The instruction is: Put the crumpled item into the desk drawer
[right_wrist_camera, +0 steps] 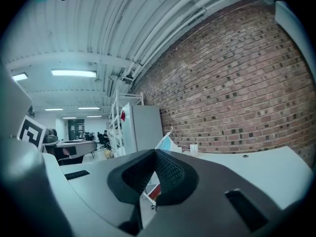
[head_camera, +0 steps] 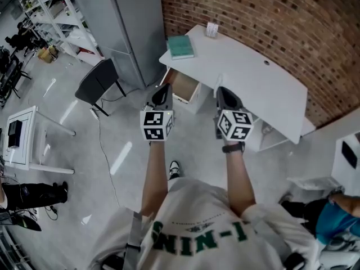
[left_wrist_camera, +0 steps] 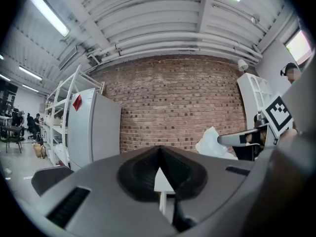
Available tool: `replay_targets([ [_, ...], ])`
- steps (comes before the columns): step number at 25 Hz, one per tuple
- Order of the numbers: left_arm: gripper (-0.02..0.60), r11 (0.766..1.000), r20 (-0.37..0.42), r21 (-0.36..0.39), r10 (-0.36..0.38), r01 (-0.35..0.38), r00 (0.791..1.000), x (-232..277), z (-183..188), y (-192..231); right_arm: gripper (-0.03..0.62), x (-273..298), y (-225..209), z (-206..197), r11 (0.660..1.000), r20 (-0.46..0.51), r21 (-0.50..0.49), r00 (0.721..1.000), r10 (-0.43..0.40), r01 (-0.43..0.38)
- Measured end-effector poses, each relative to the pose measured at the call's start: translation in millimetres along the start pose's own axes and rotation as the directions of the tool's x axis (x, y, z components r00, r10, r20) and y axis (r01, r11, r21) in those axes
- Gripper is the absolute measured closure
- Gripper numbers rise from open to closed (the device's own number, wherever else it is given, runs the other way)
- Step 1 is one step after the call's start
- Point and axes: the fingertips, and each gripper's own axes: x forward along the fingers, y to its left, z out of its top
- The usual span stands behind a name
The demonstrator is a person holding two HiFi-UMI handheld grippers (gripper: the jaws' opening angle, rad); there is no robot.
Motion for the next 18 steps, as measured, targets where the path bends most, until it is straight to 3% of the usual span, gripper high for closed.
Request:
replay_targets([
  [7, 0.584, 0.999, -0.031, -0.027, -0.027, 0.026, 0.999, 56, -13, 59, 0.591, 77, 12, -3, 1.0, -0.026, -0.008, 1.0, -0.007, 0.007],
  [18, 0.584, 0.995, -0.068, -0.003, -0.104, 0.104, 0.992, 114, -32, 117, 0.591, 159, 34, -16, 0.999, -0.028, 0.009, 0.999, -0.039, 0.039],
])
